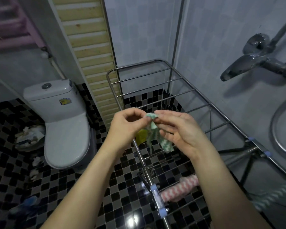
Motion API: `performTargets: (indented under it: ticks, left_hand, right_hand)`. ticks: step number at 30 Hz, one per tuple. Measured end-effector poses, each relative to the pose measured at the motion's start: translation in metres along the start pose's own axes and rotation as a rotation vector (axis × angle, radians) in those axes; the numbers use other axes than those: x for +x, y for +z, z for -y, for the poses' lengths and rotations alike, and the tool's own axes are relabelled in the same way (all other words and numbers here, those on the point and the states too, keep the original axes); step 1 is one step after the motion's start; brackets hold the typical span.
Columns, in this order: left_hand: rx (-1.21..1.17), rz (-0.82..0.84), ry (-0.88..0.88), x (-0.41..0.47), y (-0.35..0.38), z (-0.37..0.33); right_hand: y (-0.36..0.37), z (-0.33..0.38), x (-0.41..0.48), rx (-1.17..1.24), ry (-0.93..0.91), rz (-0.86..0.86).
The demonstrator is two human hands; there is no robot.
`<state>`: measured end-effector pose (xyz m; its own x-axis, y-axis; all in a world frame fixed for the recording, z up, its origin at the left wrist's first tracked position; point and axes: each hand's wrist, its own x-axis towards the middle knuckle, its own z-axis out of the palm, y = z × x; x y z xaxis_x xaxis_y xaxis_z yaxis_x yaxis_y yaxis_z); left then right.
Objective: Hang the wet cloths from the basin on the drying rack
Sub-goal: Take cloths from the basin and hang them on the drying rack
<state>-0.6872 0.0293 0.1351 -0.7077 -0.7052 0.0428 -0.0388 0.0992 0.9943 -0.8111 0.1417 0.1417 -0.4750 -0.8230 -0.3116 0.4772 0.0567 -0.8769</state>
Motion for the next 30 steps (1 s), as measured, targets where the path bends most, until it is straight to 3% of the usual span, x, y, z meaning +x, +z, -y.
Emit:
performTargets:
  ticks: [4, 10, 14, 19, 25, 30]
  left_hand:
    - [-0.058, 0.132, -0.029, 0.006, -0.002, -0.010]
    - [0.158, 0.146, 0.015, 0.013, -0.001, -0.014]
    - [0.346, 0.086, 0.166, 0.017, 0.006, -0.015]
    - [0.301, 0.063, 0.271, 0.022, 0.004, -0.026]
    - [0.273, 0.028, 0.200, 0.034, -0.007, -0.008]
    - [0.431, 0.011, 0.194, 0.040, -0.001, 0.024]
  right_hand:
    - [-0.002, 0.008, 0.002, -0.514, -0.051, 0.106]
    - [-0.010, 0.017, 0.006, -0.774, -0.245, 0.116]
    - [-0.004, 0.014, 0.008, -0.831, -0.271, 0.136]
    - [-0.020, 0.016, 0.014, -0.855, -0.230, 0.048]
    - [-0.068, 0.036, 0.024, -0.852, -0.141, -0.020]
    - [-0.085, 0.032, 0.049, -0.955, -0.190, -0.107]
